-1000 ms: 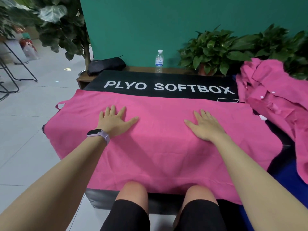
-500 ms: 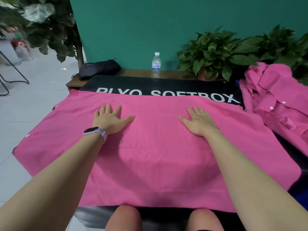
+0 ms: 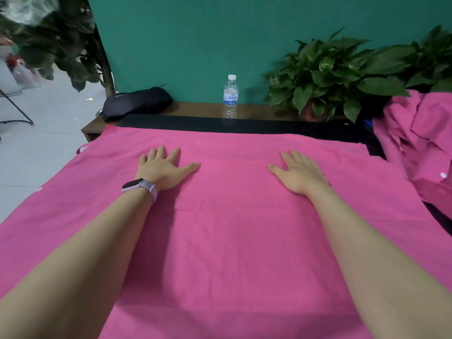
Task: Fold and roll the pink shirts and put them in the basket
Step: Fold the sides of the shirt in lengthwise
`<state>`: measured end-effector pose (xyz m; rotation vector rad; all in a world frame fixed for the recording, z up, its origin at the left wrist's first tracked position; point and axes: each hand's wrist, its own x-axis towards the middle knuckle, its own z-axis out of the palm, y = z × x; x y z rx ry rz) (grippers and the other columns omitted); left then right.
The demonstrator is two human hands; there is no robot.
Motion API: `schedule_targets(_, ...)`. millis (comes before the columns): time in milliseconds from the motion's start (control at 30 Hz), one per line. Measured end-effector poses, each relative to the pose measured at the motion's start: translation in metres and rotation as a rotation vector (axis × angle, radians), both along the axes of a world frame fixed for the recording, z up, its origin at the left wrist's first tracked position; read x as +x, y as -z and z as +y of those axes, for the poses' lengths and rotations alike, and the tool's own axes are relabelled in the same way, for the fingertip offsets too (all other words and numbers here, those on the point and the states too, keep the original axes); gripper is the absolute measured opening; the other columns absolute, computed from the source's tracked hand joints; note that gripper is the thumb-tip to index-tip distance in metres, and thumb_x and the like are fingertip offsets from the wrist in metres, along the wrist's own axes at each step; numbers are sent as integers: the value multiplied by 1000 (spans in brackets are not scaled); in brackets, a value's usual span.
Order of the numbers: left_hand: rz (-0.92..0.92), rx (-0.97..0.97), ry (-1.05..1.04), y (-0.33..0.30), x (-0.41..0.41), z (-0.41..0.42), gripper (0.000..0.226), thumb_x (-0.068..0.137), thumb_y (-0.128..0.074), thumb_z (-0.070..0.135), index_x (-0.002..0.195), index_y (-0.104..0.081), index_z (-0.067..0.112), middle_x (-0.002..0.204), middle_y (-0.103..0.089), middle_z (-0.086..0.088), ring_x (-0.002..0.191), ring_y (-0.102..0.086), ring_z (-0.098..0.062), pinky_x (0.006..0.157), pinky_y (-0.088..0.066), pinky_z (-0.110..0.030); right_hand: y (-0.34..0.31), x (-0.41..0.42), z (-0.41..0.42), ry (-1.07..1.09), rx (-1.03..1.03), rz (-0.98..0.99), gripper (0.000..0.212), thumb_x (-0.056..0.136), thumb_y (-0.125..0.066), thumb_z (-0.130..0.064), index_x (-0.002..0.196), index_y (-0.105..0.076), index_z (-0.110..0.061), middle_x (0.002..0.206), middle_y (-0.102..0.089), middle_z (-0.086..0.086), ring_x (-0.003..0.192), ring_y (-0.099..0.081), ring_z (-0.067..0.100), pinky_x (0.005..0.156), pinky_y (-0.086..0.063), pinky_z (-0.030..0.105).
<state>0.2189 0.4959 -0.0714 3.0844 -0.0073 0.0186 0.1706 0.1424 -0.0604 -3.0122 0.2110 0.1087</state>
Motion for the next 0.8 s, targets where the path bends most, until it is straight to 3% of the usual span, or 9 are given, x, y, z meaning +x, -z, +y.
schedule_targets(167, -42, -9, 16, 2, 19, -6, 97, 77, -16, 93, 149, -36, 32, 157, -32, -12, 144, -26, -31, 115, -19, -49, 2, 21, -1, -7, -1, -31, 84, 94, -16, -77, 162, -12, -29, 170, -5, 2, 156, -5, 21, 126, -7, 40)
schedule_targets(267, -273, -88, -9, 3, 13, -10, 65, 88, -43, 66, 119, -60, 12, 128, -54, -20, 121, -46, -37, 102, -38, -46, 6, 23, -2, 1, 23, -80, 79, 96, -24, -73, 160, -24, -26, 168, -18, 5, 154, -17, 25, 124, -16, 41)
schedule_targets(300, -375, -89, -31, 2, 10, -13, 48, 89, -49, 52, 103, -62, 8, 113, -59, -21, 106, -51, -38, 90, -44, -45, 4, 21, -1, -13, 45, -159, 72, 98, -32, -66, 154, -39, -21, 160, -34, 7, 147, -32, 28, 120, -27, 42)
schedule_targets(367, -453, -68, -105, -3, 4, -17, 27, 87, -50, 34, 82, -56, 9, 89, -63, -20, 74, -50, -34, 64, -40, -38, 0, 14, 11, -167, 38, -473, 37, 97, -47, -42, 112, -66, -13, 113, -62, 7, 106, -59, 30, 94, -47, 41)
schedule_targets(400, -426, -60, -142, -5, 3, -18, 26, 88, -47, 32, 80, -57, 10, 85, -65, -19, 68, -47, -33, 60, -36, -36, -1, 9, 18, -250, -32, -583, 23, 94, -49, -32, 88, -62, -15, 90, -60, 4, 86, -60, 29, 81, -46, 40)
schedule_targets(467, -332, -41, -161, -6, 1, -20, 35, 93, -40, 33, 88, -65, 9, 92, -68, -19, 73, -52, -35, 63, -34, -34, -2, 0, 26, -299, -70, -591, 22, 94, -48, -26, 73, -48, -20, 75, -59, 3, 70, -58, 30, 67, -39, 37)
schedule_targets(600, -194, -94, -64, -1, -24, -22, 46, 102, -32, 49, 115, -53, 10, 118, -62, -19, 108, -57, -38, 82, -39, -41, -3, -17, 24, -110, -2, -402, 22, 102, -42, -29, 89, -55, -18, 95, -66, 8, 87, -61, 31, 68, -40, 36)
schedule_targets(700, -132, -80, 28, -2, -62, -19, 52, 100, -33, 58, 124, -49, 15, 131, -51, -13, 122, -44, -35, 102, -33, -45, -5, -38, 34, -106, -6, -279, 35, 103, -40, -35, 120, -57, -9, 120, -59, 10, 113, -54, 29, 91, -44, 40)
schedule_targets(800, -4, -84, 129, -4, -101, -7, 61, 100, -30, 60, 146, -39, 21, 152, -36, -9, 141, -30, -30, 114, -22, -44, -7, -71, 50, -96, -49, -90, 58, 107, -25, -45, 148, -40, -7, 149, -42, 14, 138, -38, 31, 114, -34, 44)
